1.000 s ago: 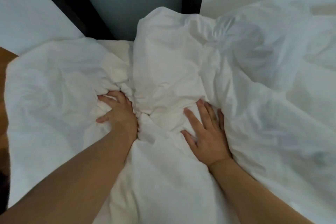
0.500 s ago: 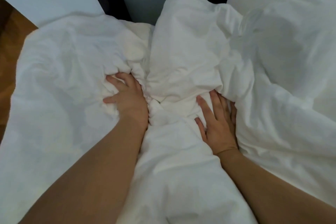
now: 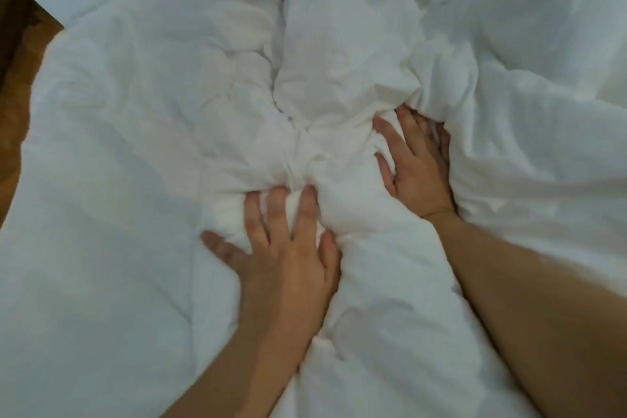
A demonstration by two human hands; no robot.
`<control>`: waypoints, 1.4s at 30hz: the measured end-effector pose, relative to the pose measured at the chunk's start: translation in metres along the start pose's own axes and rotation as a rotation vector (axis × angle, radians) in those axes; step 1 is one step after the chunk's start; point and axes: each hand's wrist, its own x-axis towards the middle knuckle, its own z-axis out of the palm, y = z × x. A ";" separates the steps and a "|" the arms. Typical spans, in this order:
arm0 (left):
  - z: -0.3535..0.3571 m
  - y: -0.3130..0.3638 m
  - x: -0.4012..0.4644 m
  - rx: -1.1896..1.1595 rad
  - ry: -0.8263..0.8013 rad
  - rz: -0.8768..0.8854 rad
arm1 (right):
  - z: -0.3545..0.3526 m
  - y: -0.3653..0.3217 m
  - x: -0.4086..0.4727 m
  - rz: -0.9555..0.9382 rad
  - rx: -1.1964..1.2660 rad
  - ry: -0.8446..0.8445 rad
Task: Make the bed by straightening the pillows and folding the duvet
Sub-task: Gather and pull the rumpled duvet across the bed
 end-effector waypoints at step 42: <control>0.103 -0.065 -0.344 -0.084 0.406 0.543 | -0.210 -0.102 -0.433 0.497 -0.304 -0.080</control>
